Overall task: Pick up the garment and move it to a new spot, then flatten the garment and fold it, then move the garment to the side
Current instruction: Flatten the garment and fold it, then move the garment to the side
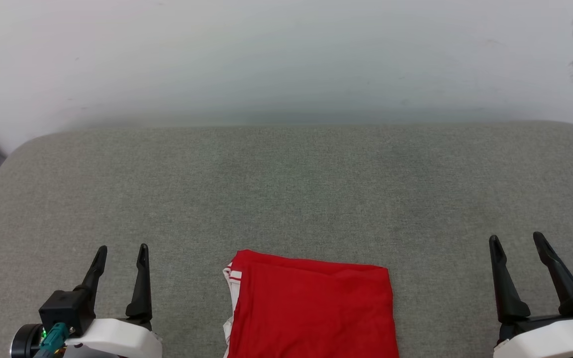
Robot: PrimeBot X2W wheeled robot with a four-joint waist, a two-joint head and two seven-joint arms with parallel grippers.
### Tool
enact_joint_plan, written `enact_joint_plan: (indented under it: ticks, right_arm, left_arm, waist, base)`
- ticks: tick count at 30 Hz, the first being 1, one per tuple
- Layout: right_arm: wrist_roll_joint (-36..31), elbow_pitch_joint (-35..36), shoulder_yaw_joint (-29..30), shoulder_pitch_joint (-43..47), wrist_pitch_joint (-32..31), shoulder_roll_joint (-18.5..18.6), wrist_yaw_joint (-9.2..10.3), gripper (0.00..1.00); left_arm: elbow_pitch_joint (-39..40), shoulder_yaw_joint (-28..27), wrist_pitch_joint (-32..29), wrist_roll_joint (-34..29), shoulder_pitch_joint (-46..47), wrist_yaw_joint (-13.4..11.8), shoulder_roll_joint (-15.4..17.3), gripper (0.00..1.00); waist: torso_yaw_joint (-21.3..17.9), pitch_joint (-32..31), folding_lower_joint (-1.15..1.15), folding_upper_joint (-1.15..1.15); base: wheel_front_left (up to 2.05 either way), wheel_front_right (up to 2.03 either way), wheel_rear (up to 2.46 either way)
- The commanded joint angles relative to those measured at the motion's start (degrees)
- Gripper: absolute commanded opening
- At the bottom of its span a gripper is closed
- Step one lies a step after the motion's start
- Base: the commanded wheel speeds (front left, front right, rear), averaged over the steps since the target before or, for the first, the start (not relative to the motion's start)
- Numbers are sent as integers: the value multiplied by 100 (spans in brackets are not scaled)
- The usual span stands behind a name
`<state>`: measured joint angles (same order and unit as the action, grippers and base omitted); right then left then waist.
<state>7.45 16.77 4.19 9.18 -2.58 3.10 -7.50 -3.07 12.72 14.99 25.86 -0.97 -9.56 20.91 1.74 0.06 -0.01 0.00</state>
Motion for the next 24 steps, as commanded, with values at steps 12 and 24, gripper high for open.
enact_joint_plan:
  ticks: [12, 24]
  right_arm:
    - [131, 133, 75, 6, -146, -31, 0, 100]
    - [1857, -807, 563, -173, -1508, 119, 0, 100]
  left_arm:
    - [-109, -245, 22, -174, 125, 261, -206, 100]
    - [83, -506, 22, -461, 526, 552, -539, 100]
  waist:
    - [75, 108, 1, 0]
    - [435, 549, 1, 0]
  base:
    - [0, 0, 0]
    - [0, 0, 0]
